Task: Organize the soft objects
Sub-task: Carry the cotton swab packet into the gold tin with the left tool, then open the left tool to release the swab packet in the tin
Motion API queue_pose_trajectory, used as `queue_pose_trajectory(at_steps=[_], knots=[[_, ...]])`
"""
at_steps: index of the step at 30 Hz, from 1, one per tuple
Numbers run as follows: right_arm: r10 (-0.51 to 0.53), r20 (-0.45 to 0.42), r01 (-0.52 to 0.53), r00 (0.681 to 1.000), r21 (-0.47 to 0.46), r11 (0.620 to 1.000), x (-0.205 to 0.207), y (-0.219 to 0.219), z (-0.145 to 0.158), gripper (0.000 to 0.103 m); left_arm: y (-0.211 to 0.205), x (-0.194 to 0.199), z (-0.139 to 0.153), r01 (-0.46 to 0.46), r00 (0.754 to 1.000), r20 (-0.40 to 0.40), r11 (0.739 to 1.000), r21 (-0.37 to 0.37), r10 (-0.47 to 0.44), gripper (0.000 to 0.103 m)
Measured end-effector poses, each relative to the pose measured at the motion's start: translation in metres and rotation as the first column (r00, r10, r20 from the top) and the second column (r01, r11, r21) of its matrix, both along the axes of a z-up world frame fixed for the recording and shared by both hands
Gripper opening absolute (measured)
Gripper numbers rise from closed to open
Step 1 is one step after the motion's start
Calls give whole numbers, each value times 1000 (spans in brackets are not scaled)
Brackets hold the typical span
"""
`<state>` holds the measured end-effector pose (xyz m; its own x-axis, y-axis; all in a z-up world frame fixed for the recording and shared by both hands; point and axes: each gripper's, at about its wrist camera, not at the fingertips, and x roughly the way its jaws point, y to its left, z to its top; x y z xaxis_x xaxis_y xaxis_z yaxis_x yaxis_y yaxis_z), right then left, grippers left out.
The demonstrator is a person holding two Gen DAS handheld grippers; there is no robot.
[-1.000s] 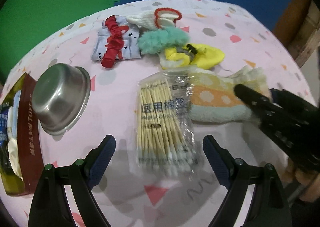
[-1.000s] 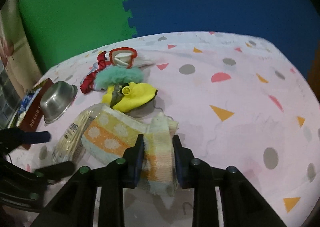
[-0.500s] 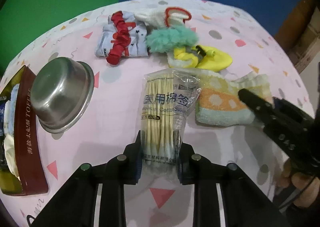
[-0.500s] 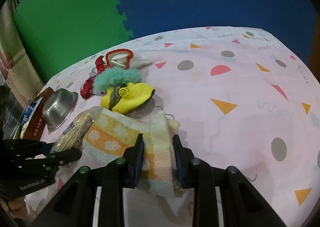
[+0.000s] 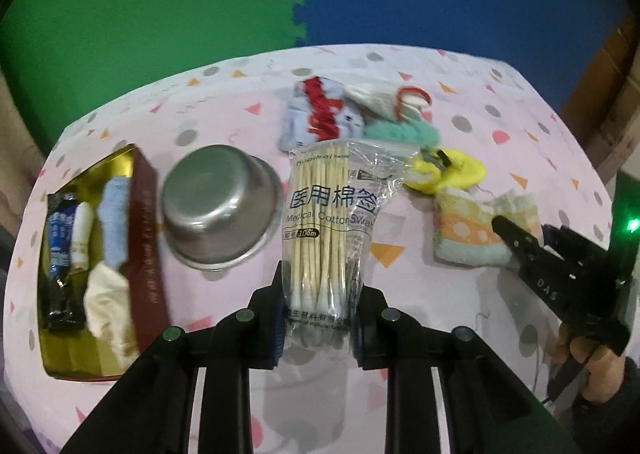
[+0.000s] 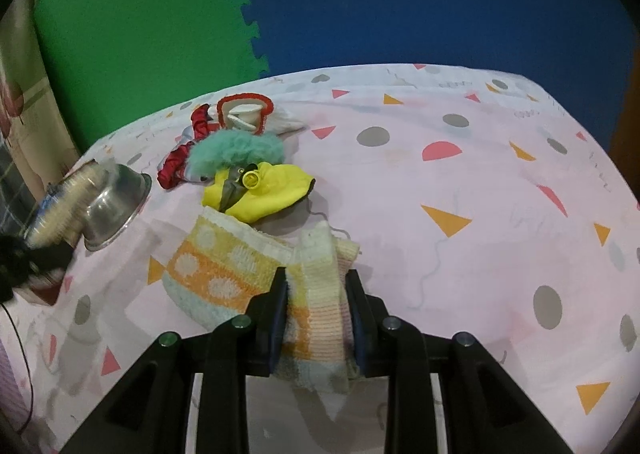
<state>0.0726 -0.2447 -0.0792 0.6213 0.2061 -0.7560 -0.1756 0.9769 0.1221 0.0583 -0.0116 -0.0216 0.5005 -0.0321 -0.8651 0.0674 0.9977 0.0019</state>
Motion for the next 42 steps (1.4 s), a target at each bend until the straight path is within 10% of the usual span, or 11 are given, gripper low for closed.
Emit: queue_pose_trajectory(at_steps=[42], knots=[[10, -3, -10, 1000, -12, 1000, 0, 1, 0, 29, 218, 40, -3, -382, 922, -19, 918, 106, 386, 23]])
